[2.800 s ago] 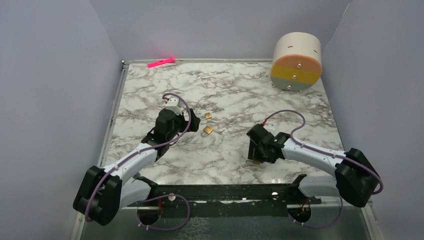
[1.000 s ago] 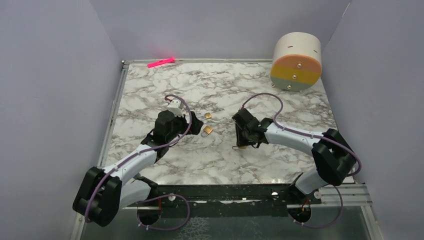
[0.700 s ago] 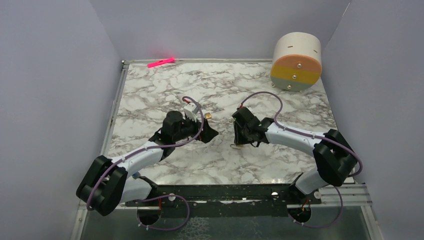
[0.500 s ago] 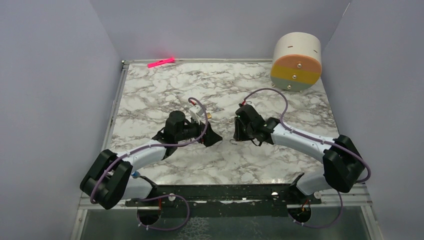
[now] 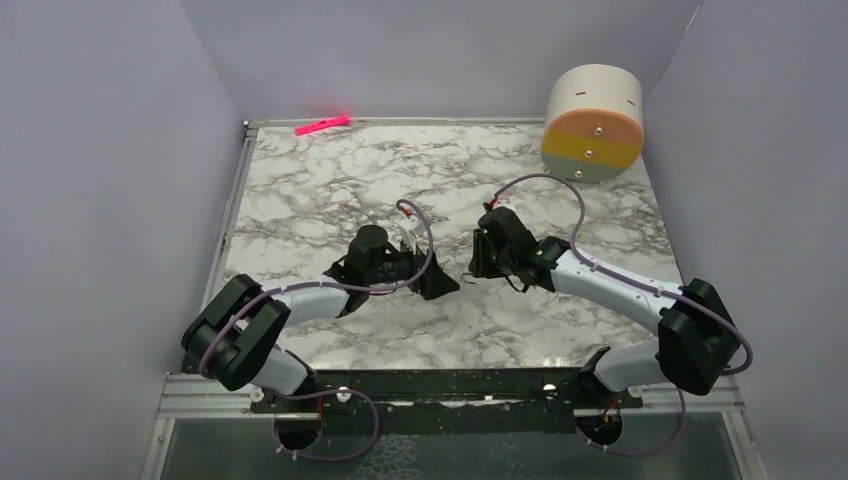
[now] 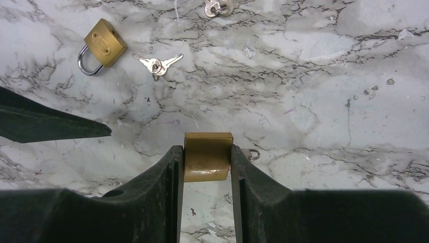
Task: Lock with the key
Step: Pick up the lock from the center of the board, then lock the lock.
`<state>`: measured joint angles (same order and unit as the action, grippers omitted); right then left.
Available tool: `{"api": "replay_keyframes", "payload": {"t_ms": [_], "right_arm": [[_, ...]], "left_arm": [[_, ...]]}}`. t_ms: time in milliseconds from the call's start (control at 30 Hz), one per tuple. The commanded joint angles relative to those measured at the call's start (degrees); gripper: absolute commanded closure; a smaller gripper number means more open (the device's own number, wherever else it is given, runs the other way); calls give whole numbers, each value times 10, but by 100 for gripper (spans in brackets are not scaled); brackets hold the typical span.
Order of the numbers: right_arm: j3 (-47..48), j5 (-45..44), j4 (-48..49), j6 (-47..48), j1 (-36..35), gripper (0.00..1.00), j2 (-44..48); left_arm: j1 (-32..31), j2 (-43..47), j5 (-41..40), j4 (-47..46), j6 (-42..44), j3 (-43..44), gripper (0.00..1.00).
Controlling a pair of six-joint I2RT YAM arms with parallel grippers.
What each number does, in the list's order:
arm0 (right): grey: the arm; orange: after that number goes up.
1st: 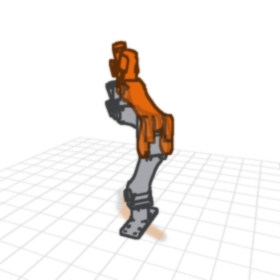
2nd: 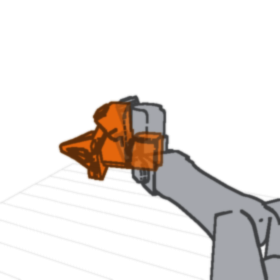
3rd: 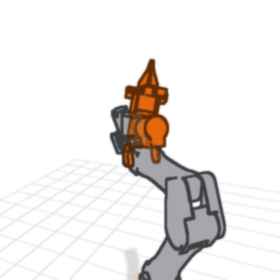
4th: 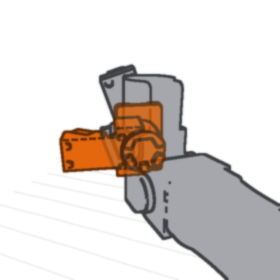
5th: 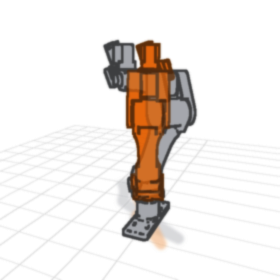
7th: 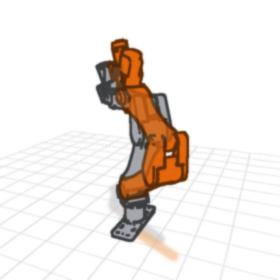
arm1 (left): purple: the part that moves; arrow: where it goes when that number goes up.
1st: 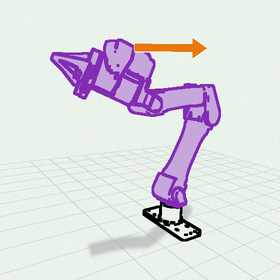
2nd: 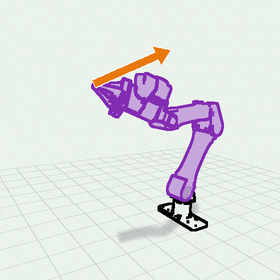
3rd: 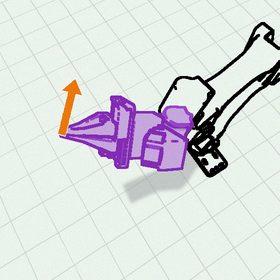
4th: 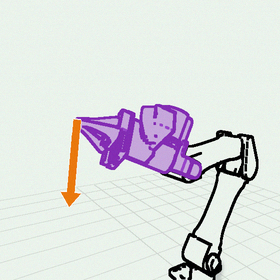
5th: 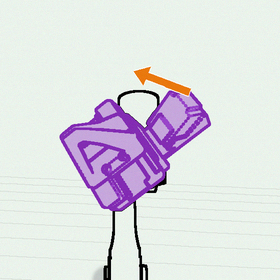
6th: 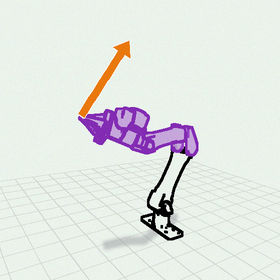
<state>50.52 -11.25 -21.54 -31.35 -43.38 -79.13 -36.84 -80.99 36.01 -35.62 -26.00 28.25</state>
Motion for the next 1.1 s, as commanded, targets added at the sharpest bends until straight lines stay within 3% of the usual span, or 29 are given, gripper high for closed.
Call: {"api": "replay_keyframes", "payload": {"t_ms": [0,833,1067], "right_arm": [[-8,8,30,10,2,99,24],[-9,32,22,23,2,99,83],[-6,102,23,43,3,99,85]], "left_arm": [[-13,-32,-20,-50,-19,28,15],[-42,-85,-97,-60,-6,37,19],[-42,-73,-117,-49,11,25,19]]}}
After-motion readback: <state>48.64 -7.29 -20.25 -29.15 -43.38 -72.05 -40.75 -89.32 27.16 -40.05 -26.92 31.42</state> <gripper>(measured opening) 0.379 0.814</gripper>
